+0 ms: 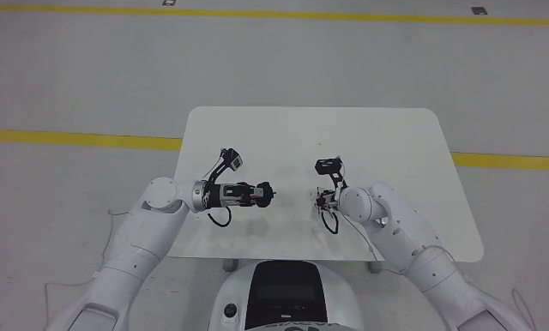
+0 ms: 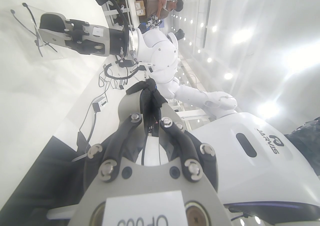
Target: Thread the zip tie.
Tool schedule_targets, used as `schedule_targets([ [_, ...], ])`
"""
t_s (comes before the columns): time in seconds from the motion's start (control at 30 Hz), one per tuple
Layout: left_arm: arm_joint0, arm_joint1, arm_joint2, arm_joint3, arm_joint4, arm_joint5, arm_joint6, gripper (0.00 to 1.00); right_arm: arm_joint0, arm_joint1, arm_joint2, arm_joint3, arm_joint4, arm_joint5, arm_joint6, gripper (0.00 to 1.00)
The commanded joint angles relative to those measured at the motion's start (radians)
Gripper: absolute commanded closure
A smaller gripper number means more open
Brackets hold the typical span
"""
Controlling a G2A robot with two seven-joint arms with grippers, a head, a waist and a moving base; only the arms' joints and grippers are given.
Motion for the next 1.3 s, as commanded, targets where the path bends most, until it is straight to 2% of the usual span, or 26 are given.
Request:
schedule_targets([
  [0.0, 0.000, 0.000, 0.000, 0.000, 0.000, 0.000, 0.000, 1.00, 0.002, -0.001, -0.003, 0.003, -0.003, 0.001, 0.002, 0.83],
  [0.43, 0.000, 0.000, 0.000, 0.000, 0.000, 0.000, 0.000, 1.00, 0.035, -0.022, -0.046, 0.045, -0.009, 0.005, 0.001, 0.83],
  [0.57, 0.000, 0.000, 0.000, 0.000, 0.000, 0.000, 0.000, 1.00, 0.045, -0.029, -0.054, 0.060, 0.001, 0.001, -0.002, 0.89],
  [0.7, 0.000, 0.000, 0.000, 0.000, 0.000, 0.000, 0.000, 1.00, 0.053, -0.034, -0.059, 0.075, 0.011, -0.008, -0.004, 1.00],
  [0.87, 0.000, 0.000, 0.000, 0.000, 0.000, 0.000, 0.000, 1.00, 0.057, -0.037, -0.052, 0.080, 0.020, -0.013, -0.007, 1.00],
  [1.07, 0.000, 0.000, 0.000, 0.000, 0.000, 0.000, 0.000, 1.00, 0.026, -0.024, -0.001, 0.023, 0.019, -0.008, -0.006, 1.00],
  [1.27, 0.000, 0.000, 0.000, 0.000, 0.000, 0.000, 0.000, 1.00, -0.044, -0.001, 0.085, -0.077, 0.024, -0.016, -0.008, 1.00],
])
